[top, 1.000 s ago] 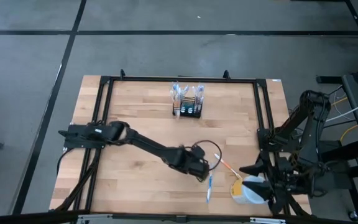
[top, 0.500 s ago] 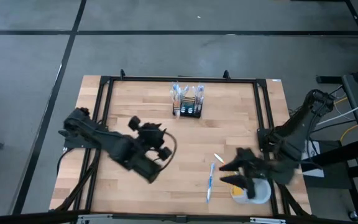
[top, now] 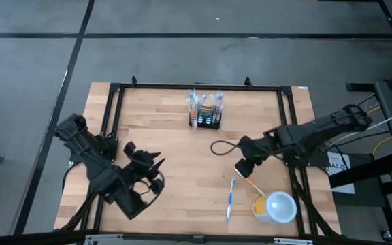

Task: Pick & Place toothbrushing station
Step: Put the orange toothbrush into the left section of the mesh organizer

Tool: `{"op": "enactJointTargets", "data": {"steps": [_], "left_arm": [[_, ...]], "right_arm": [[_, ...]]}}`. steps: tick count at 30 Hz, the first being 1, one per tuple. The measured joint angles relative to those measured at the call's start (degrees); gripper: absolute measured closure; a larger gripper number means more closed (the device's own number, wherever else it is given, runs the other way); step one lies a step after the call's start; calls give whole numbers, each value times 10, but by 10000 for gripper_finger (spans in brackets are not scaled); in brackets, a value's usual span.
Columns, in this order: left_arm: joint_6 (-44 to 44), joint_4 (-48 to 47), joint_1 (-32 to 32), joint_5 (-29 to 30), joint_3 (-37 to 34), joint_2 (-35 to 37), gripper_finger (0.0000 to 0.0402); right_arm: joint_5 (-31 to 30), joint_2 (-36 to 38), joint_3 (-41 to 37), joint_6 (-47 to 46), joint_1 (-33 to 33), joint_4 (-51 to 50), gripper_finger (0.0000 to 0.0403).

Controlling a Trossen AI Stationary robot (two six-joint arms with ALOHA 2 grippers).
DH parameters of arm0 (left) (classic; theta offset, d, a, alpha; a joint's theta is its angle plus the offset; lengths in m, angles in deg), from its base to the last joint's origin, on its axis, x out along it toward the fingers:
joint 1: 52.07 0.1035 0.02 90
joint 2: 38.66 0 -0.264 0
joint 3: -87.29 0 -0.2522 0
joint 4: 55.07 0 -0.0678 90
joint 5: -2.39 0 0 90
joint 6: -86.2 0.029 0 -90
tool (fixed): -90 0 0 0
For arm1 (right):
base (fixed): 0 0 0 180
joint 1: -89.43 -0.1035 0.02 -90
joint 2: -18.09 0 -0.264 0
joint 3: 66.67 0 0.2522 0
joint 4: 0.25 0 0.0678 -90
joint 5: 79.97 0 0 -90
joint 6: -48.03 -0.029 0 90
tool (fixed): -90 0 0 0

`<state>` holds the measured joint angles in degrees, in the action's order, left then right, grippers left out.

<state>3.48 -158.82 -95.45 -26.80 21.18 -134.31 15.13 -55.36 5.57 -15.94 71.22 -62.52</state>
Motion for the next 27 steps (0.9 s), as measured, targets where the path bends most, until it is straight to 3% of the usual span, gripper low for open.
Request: {"op": "enactJointTargets", "data": {"steps": [4, 13, 19, 27], "left_arm": [[-1, -1, -26, -1, -22, 14, 295], [9, 0, -70, 14, -23, 22, 295], [29, 0, -88, 14, -24, 28, 295], [58, 0, -87, 14, -24, 60, 295]], "right_arm": [[47, -44, 0, 42, 31, -58, 200], [117, -180, 0, 109, 16, -121, 200], [125, -219, 0, 97, -14, -83, 200], [71, -228, -7, 40, -47, -59, 200]]}}
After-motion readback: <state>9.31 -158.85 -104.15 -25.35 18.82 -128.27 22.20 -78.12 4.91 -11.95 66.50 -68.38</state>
